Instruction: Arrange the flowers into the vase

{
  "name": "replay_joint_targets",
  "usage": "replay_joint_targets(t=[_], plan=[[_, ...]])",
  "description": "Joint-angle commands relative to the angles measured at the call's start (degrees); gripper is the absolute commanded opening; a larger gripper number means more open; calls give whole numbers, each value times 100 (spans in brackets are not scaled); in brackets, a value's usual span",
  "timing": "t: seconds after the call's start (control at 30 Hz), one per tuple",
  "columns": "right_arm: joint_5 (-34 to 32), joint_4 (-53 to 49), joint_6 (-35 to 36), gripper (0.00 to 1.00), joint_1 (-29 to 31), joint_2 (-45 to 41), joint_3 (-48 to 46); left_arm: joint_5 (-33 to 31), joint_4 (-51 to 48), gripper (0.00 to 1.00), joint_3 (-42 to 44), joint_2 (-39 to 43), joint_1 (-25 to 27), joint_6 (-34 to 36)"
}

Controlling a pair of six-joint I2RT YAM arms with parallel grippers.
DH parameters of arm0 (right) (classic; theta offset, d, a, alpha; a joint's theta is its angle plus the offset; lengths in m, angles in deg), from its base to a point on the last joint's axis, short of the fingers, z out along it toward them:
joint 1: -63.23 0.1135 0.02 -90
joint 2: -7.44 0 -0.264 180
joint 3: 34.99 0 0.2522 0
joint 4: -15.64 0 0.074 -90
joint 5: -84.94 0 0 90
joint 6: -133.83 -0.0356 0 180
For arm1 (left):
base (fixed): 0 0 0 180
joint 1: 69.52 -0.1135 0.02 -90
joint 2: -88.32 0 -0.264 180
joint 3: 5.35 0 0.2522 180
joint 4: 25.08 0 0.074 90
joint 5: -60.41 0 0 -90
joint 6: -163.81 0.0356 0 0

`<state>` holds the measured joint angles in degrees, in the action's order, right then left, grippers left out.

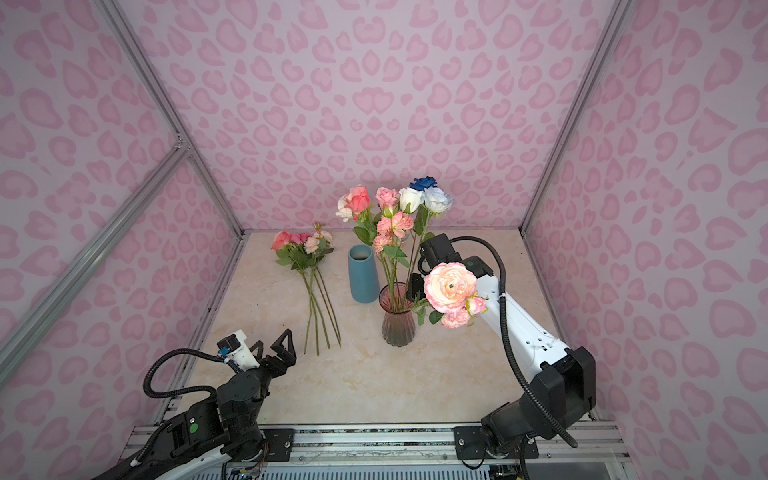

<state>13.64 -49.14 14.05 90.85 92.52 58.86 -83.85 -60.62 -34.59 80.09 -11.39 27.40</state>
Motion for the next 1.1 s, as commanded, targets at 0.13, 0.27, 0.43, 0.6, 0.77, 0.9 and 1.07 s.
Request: replay_joint_targets(t=[0.13, 0.27, 0.43, 0.6, 0.77, 0.9, 1.07], plan=[[-506, -302, 159, 20, 121, 153, 78, -150, -357, 99, -53, 224, -12, -101], [-596, -332, 161, 16, 139, 157, 81, -175, -527, 99, -87, 384, -7, -125], [-739, -455, 200, 9, 166, 180, 181, -181, -551, 98, -143, 395, -9, -125], [-771, -472, 210, 0, 167, 180, 235, -236, -579, 98, -264, 194, -6, -86], [-499, -268, 157, 0, 105, 192, 203, -287, -586, 98, -397, 33, -11, -64], [-315, -129, 139, 0, -42, 248, 297, -296, -576, 98, -471, -50, -4, -57], [-34, 3, 184, 0, -362, 479, 454, -287, -574, 98, -627, -173, -5, 9]])
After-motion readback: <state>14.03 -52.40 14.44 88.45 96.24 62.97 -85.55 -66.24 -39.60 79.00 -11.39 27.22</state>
